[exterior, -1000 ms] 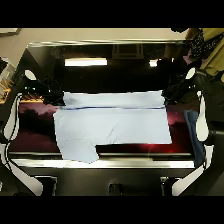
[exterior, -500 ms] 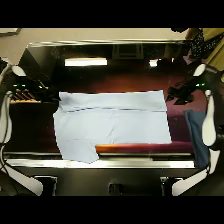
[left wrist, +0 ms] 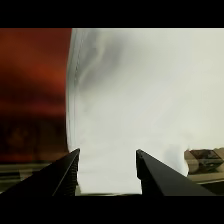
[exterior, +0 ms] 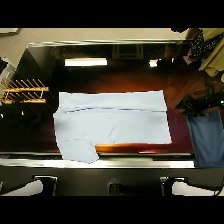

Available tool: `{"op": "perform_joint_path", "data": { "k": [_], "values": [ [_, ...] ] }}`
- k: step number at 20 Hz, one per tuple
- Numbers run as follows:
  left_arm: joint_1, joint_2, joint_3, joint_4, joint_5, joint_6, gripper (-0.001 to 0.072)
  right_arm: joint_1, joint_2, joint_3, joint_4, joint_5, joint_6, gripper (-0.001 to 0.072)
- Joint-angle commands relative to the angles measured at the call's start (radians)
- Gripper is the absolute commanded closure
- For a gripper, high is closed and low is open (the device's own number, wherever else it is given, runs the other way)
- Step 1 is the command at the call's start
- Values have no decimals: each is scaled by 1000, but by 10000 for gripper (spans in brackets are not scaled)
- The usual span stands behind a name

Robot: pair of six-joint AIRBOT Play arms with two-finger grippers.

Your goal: Fold the clothes and pants, and hang the long-sleeved shirts on hangers.

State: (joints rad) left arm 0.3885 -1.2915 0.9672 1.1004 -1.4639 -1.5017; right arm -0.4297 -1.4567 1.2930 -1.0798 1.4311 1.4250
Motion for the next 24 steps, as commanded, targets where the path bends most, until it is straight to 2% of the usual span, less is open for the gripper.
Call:
{"op": "perform_joint_path", "data": {
  "k": [1, 5, 8, 19, 24],
  "values": [
    [16, 199, -357, -21, 93, -11, 297, -14, 99, -163, 61, -22, -24, 240],
    [16, 288, -557, -67, 137, 45, 297, -14, 166, -222, 105, -30, -27, 240],
    [15, 289, -567, -126, 164, 81, 297, -14, 189, -221, 119, -23, -27, 241],
    [8, 272, -594, -126, 264, 54, 297, -14, 224, -221, 126, -21, -32, 242],
    [-79, 217, -594, -148, 323, 55, 297, -14, 224, -221, 129, -24, -42, 242]
  ]
}}
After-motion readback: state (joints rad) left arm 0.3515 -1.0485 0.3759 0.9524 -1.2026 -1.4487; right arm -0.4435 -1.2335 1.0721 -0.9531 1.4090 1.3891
